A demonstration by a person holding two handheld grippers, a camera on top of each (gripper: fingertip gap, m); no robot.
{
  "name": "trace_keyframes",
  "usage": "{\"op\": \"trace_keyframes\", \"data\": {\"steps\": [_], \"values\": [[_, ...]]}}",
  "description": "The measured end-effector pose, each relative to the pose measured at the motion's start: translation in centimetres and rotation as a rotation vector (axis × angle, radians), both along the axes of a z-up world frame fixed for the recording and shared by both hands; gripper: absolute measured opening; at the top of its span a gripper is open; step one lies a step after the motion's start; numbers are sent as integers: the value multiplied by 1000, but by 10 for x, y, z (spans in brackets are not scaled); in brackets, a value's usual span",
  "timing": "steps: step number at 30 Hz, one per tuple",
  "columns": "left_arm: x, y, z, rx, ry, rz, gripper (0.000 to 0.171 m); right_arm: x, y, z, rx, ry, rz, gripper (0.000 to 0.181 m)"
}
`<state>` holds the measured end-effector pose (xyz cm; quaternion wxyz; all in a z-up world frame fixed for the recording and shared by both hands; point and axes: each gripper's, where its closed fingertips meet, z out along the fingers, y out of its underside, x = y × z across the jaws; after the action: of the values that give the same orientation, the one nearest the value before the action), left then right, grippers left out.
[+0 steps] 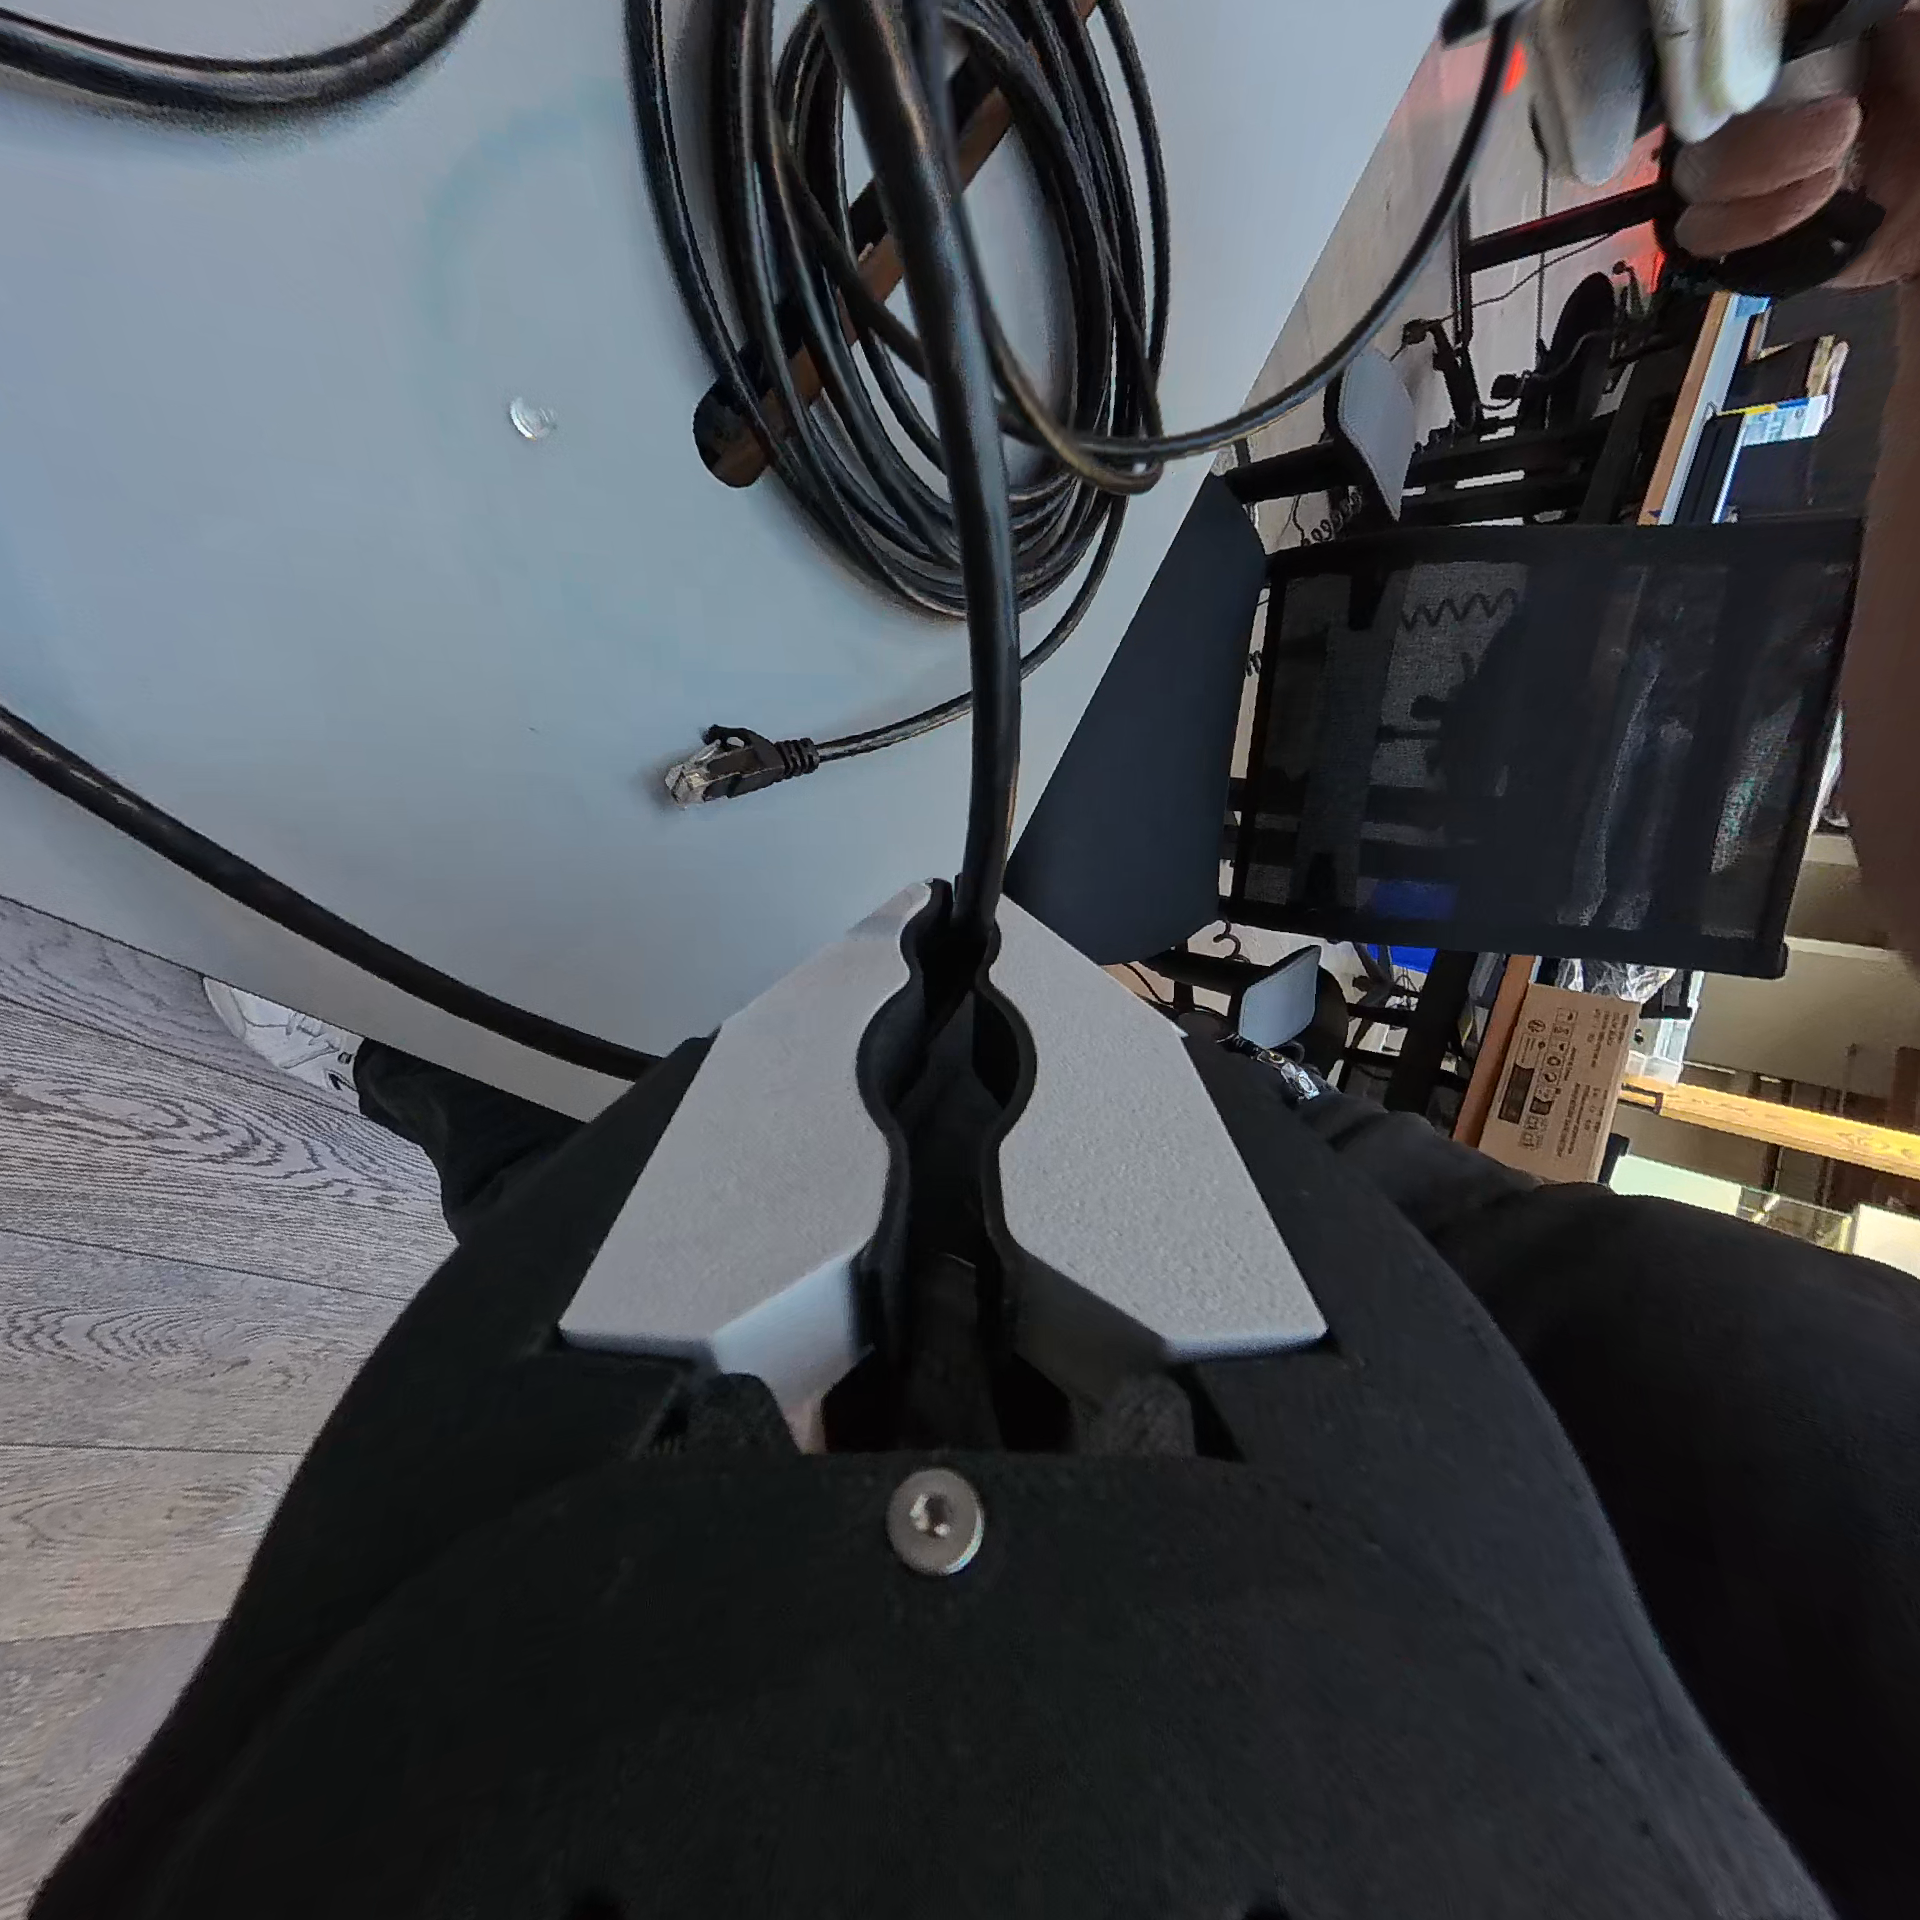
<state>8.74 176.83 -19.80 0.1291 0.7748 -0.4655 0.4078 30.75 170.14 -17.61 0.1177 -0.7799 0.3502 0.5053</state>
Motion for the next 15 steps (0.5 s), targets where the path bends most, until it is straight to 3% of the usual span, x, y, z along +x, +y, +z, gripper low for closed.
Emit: {"op": "trace_keyframes", "data": {"steps": [7, 9, 11, 12, 13, 15], "values": [[-4, -6, -6, -8, 19, -5, 0, -12, -24, -67, -182, 63, -2, 2], [-5, -7, -7, -7, 26, -9, 0, -16, -24, -81, -136, 4, 37, 2], [-5, -8, -8, -6, 28, -10, 0, -16, -26, -84, -90, -77, 67, 5], [-5, -8, -8, -11, 27, -10, 0, -13, -28, -83, -76, -147, 74, 17], [-4, -9, -8, -17, 26, -9, 0, -8, -32, -81, -69, -245, 73, 34], [-3, -9, -8, -20, 24, -7, 0, 4, -46, -73, -90, -534, 116, 44]]}}
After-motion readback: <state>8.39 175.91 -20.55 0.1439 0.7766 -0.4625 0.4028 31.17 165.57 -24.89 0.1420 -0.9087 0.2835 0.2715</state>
